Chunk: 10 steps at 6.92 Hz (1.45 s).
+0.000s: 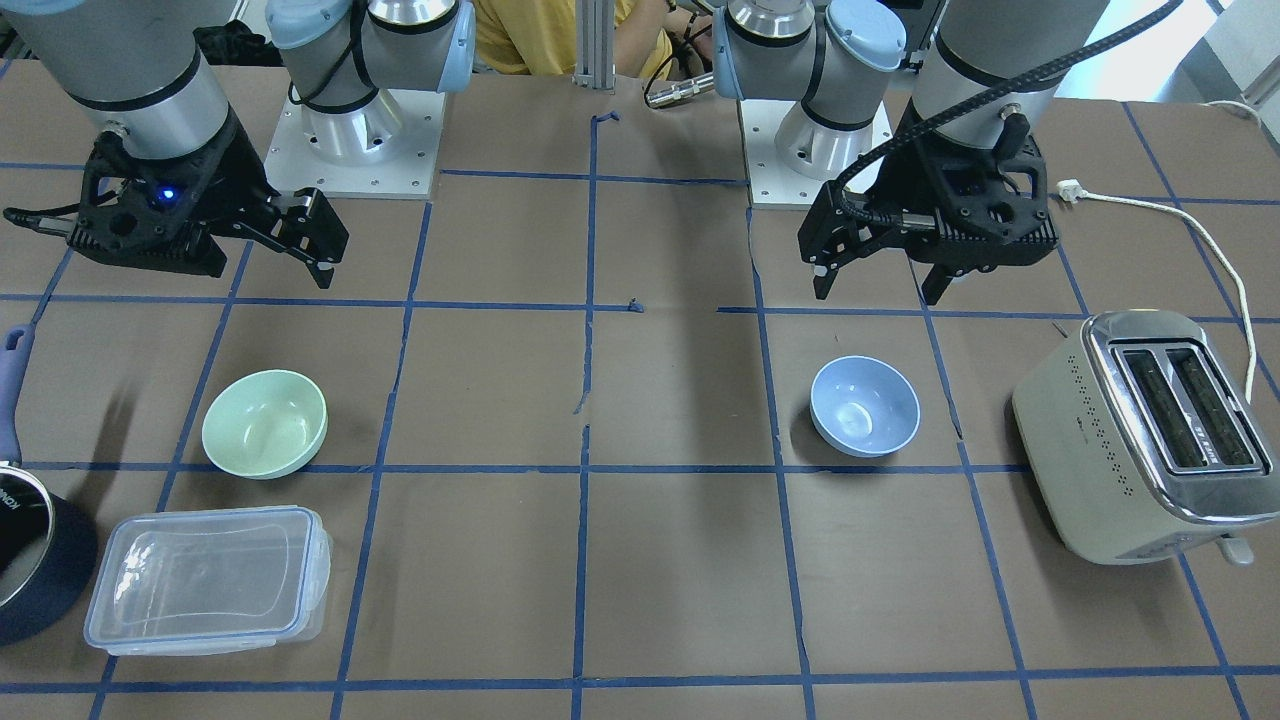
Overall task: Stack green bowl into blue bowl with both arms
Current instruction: 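Lower the left gripper to the blue bowl while the right lowers to the green bowl, then grasp the blue bowl rim with the left gripper while the right grasps the green bowl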
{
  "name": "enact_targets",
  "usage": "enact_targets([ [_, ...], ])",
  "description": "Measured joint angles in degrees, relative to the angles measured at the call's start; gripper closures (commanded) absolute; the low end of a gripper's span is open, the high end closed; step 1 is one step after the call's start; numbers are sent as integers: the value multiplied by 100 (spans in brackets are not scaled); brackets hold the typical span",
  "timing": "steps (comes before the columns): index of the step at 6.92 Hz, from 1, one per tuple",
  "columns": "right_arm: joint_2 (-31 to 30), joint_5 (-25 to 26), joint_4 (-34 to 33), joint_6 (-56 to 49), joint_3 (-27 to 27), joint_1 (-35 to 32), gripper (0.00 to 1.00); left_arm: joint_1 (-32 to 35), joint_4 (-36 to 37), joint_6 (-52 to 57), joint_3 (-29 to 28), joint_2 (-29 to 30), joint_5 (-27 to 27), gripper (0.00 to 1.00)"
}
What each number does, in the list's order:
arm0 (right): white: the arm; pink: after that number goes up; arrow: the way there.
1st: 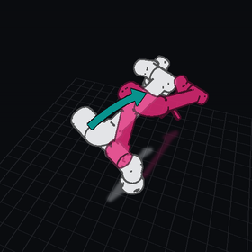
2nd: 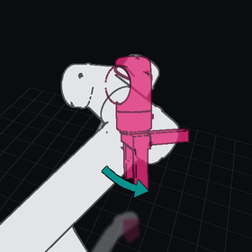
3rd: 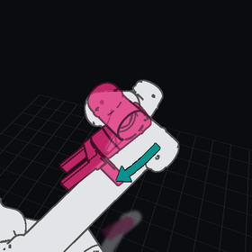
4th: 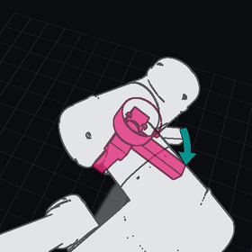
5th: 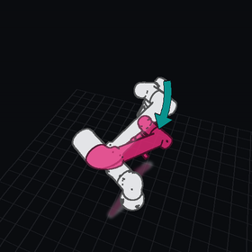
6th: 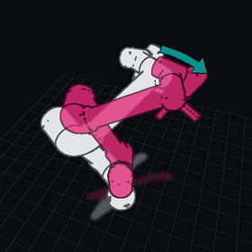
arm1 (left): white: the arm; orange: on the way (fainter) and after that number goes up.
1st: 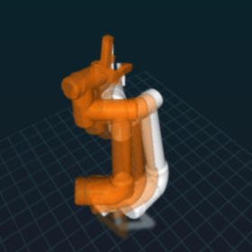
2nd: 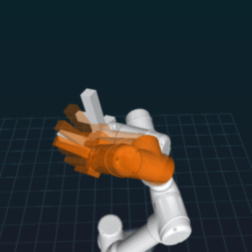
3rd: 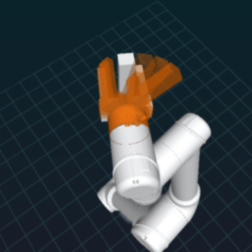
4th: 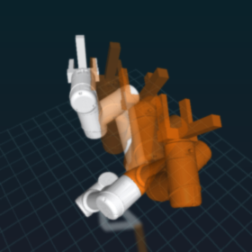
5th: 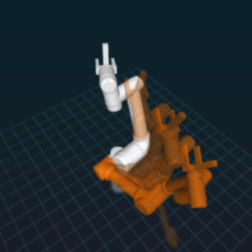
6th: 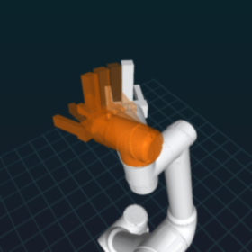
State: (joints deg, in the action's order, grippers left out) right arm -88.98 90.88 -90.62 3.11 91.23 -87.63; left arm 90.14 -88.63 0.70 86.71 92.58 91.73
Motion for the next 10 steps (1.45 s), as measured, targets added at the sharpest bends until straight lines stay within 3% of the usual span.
enact_targets([
  [2,1,0,-4,-3,0,0,0,-267,129,186,513,-36,15,0],
  [6,160,0,-172,-46,155,21,0,-1396,1516,1527,2070,113,54,0],
  [8,358,36,-1480,-436,944,34,0,-1655,2352,1769,2522,466,59,10],
  [9,384,55,-2264,-731,1378,63,0,-1739,2657,1794,2726,634,46,10],
  [10,413,36,-2838,-928,1736,147,0,-1816,2941,1802,2934,800,17,18],
])
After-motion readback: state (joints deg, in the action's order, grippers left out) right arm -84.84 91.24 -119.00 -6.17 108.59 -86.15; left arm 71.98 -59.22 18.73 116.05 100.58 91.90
